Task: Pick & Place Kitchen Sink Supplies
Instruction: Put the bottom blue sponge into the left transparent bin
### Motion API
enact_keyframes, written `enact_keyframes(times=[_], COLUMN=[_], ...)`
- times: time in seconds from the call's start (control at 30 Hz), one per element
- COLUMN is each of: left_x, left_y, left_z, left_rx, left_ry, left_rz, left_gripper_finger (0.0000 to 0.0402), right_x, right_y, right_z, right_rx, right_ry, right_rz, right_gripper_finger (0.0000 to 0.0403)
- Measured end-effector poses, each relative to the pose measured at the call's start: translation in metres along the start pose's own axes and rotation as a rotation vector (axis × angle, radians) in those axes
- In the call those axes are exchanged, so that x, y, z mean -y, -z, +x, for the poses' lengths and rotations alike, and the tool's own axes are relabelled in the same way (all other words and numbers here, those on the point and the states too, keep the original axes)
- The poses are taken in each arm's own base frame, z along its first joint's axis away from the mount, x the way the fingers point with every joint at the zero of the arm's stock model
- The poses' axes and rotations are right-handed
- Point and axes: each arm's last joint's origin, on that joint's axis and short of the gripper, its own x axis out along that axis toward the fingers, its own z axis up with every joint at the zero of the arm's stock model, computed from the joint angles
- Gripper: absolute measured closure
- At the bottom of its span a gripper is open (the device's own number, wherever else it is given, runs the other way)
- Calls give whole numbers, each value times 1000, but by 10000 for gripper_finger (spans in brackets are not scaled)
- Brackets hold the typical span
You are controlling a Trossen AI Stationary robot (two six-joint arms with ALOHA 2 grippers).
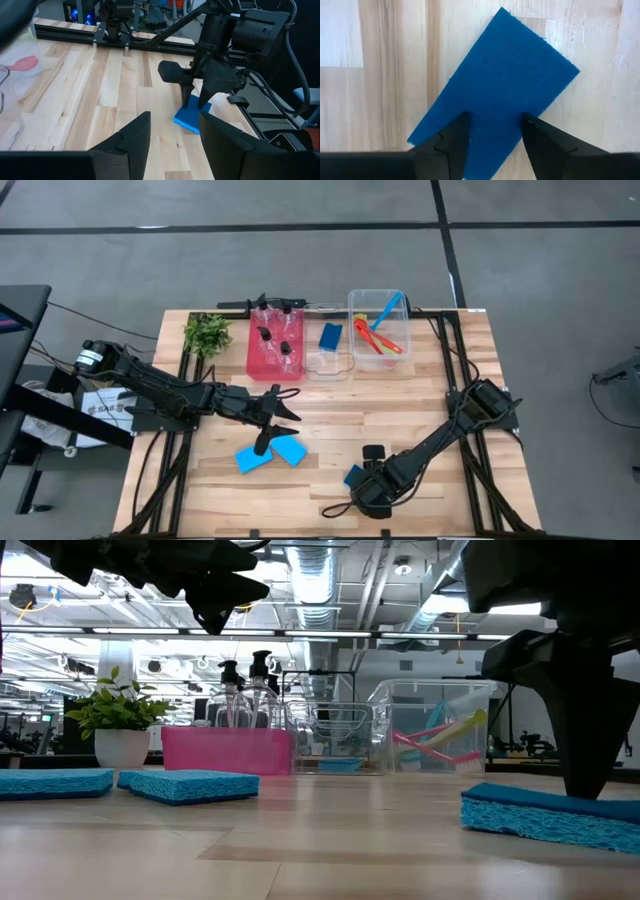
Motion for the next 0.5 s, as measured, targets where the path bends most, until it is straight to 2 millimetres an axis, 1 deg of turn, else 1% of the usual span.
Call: enact_keyframes(times=[0.13,0.5], left_x=[0,0], left_y=[0,0], left_z=[0,0], left_rx=[0,0], left_ry=[0,0], left_rz=[0,0], left_gripper_finger=[234,234], right_x=[0,0], right_y=[0,0], right_z=[0,1], right_rx=[-1,-1], right_ry=[1,1], right_rz=[-4,-47], right_gripper_finger=[262,375])
